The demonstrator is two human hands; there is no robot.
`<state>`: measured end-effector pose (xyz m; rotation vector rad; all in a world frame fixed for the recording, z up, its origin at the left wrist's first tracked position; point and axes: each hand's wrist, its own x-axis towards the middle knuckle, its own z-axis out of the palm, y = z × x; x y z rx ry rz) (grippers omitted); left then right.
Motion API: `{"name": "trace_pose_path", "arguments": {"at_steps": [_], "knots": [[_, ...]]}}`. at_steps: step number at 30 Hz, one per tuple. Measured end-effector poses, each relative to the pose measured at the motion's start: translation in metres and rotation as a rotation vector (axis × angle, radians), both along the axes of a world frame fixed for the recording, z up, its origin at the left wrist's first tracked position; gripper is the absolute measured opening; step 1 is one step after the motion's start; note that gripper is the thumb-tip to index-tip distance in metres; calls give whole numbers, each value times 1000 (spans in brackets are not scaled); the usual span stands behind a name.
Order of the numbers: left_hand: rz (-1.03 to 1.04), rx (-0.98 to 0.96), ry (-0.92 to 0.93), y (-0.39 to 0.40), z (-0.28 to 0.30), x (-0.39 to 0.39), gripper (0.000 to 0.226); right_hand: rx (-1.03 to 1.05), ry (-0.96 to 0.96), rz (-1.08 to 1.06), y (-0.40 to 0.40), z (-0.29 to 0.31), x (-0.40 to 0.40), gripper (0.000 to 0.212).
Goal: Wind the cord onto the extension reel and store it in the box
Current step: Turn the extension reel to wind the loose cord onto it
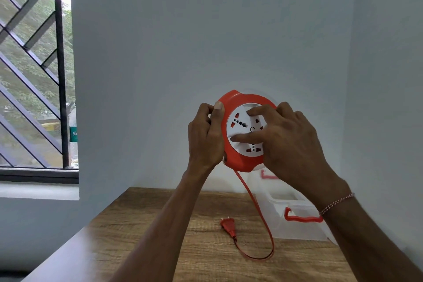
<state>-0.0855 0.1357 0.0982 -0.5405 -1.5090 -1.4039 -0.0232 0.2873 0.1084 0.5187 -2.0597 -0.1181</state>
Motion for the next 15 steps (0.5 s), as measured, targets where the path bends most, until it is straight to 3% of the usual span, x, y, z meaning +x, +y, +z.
{"name": "trace_pose_path", "arguments": {"at_steps": [15], "knots": [[35,-33,-5,-2,0,-2,29,9,10,-38,5,-3,-10,63]]}}
